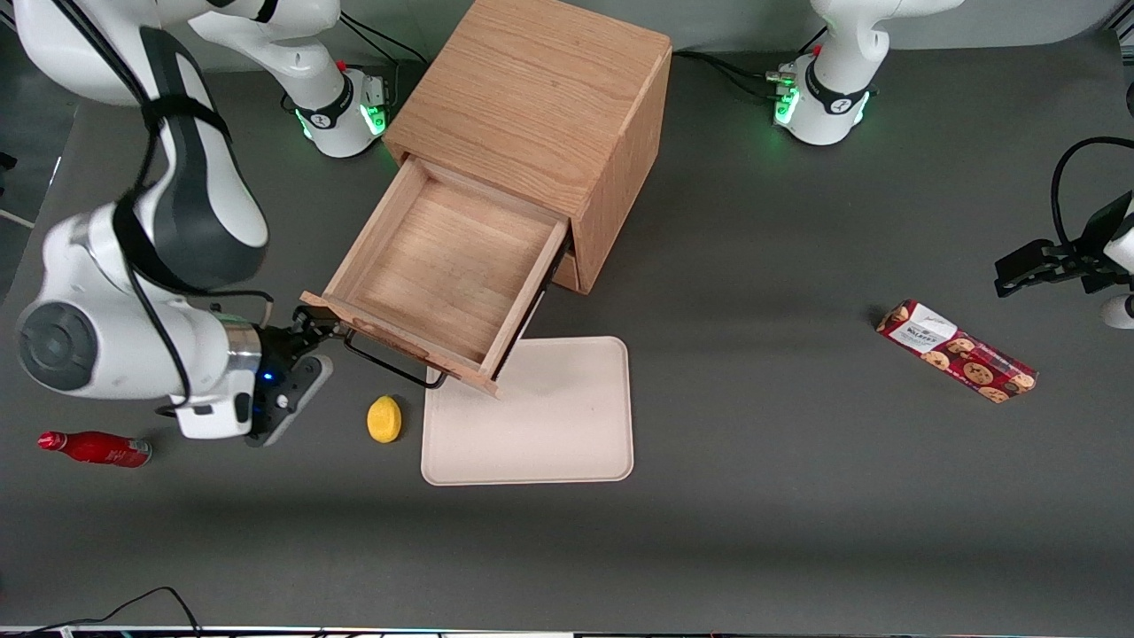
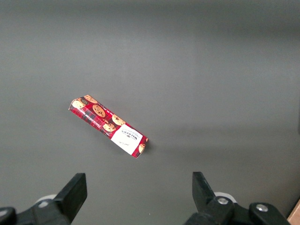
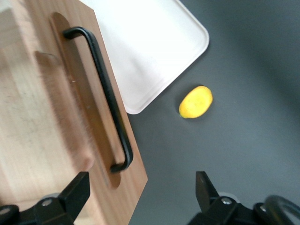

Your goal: Open upper drawer

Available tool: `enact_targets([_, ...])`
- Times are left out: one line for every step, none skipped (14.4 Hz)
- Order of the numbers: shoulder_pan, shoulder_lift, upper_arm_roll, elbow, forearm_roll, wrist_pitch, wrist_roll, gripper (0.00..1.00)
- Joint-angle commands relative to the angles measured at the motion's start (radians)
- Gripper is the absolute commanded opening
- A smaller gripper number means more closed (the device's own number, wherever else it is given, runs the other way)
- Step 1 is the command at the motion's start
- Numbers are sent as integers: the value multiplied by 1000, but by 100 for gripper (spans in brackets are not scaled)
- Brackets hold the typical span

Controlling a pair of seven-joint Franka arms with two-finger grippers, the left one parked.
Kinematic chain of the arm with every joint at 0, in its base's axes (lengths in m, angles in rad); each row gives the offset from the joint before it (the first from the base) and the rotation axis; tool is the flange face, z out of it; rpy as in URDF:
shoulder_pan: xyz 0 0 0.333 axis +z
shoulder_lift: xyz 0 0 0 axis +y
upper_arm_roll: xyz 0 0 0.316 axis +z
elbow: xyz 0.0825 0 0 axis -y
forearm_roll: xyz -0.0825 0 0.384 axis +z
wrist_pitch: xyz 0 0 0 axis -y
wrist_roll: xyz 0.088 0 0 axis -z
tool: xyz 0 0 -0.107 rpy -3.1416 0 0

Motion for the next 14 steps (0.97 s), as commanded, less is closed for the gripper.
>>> enact_targets([-3, -135, -10, -49, -23, -64, 94, 100])
enact_targets([-4, -193, -14, -98, -23, -71, 141, 100])
enact_targets([-7, -260, -16, -162, -23, -71, 187, 100])
enact_targets([-7, -322, -22, -222, -21, -71, 232, 100])
enact_targets([-6, -377, -28, -271, -23, -67, 282, 100])
enact_targets([-6, -429, -28, -323, -21, -65, 325, 100])
enact_targets([-6, -481, -31, -375, -21, -61, 346, 100])
enact_targets([-6, -538, -46, -426, -21, -52, 347, 100])
enact_targets([-6, -602, -58, -489, -21, -14, 349, 100])
enact_targets([-7, -659, -63, -556, -21, 19, 353, 100])
enact_targets([-9, -708, -63, -613, -21, 48, 382, 100])
enact_targets([-9, -750, -72, -658, -21, 68, 395, 100])
enact_targets([-9, -788, -104, -694, -21, 74, 390, 100])
enact_targets([-6, -804, -135, -707, -21, 74, 375, 100])
